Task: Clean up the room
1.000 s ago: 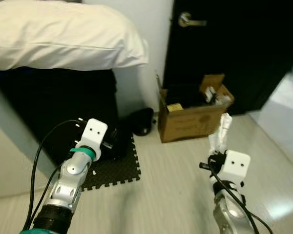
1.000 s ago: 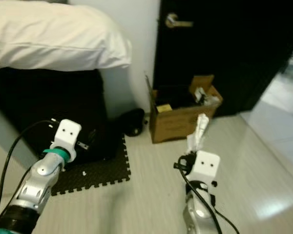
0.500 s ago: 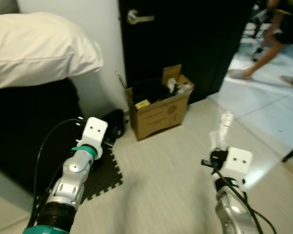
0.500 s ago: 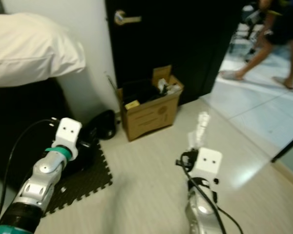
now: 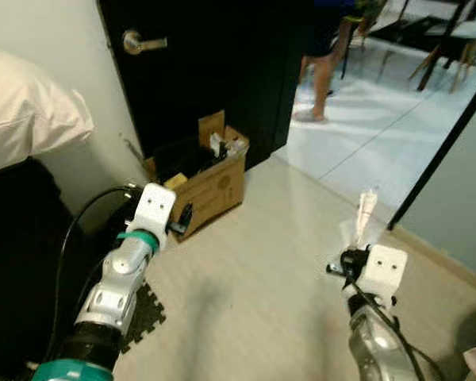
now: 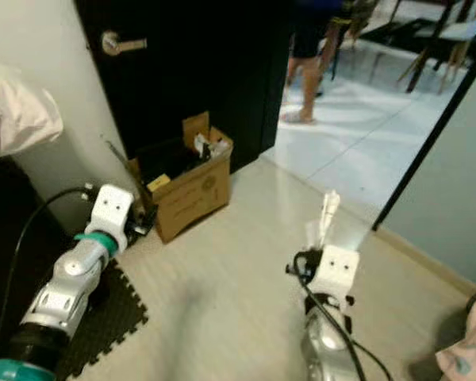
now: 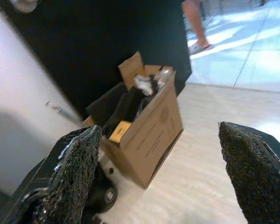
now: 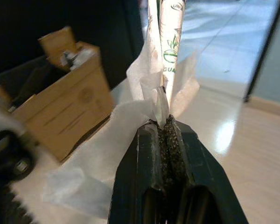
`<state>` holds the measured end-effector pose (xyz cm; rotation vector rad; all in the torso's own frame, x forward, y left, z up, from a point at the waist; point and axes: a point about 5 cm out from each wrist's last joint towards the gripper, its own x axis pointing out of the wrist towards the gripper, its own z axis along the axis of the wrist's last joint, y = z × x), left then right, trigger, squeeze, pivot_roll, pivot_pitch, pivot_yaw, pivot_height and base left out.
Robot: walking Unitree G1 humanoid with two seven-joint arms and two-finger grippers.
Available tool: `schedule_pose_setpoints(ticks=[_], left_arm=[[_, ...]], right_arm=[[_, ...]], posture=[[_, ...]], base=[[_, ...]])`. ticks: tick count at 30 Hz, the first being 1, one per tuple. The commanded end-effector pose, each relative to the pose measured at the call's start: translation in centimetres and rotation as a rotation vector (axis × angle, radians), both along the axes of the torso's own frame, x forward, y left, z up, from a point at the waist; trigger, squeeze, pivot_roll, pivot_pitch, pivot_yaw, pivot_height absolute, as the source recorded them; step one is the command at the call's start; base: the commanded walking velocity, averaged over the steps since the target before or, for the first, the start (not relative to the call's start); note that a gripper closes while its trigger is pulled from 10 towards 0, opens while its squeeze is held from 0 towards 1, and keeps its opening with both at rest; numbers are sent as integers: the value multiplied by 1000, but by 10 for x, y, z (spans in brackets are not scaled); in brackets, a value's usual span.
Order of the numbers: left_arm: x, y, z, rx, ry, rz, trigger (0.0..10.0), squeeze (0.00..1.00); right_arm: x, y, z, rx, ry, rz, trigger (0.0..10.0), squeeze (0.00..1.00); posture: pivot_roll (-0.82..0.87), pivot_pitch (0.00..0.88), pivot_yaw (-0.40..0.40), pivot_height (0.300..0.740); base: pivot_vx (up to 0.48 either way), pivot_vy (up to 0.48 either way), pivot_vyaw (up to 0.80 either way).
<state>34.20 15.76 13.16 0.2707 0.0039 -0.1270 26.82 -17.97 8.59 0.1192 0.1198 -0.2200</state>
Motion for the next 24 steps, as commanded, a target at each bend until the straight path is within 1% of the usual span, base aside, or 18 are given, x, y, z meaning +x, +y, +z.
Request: schedule_pose_setpoints(ticks=[1,5,8,21,24], left_arm=[[-2,9,-9,-3,35,46,10000,0],[-1,7,-8,-3,22,45,10000,0],[2,5,-6,-21,17,37,10000,0],[2,5,-3,-47,7,20,10000,0],[3,5,-1,-49,1,19,10000,0]], right_arm=[[1,1,-4,-5,23,6,10000,0],[0,-2,-3,-3,20,-8,10000,0],[1,-3,-2,-15,23,-2,10000,0],[4,-3,-2,-20,25,2,10000,0],[6,-3,-1,-19,22,4,10000,0]], posture=[[46,0,148,740],[35,0,150,740],[30,0,153,740],[30,0,149,740],[37,0,145,740]], base=[[0,0,0],[0,0,0],[0,0,0],[0,0,0],[250,0,0]])
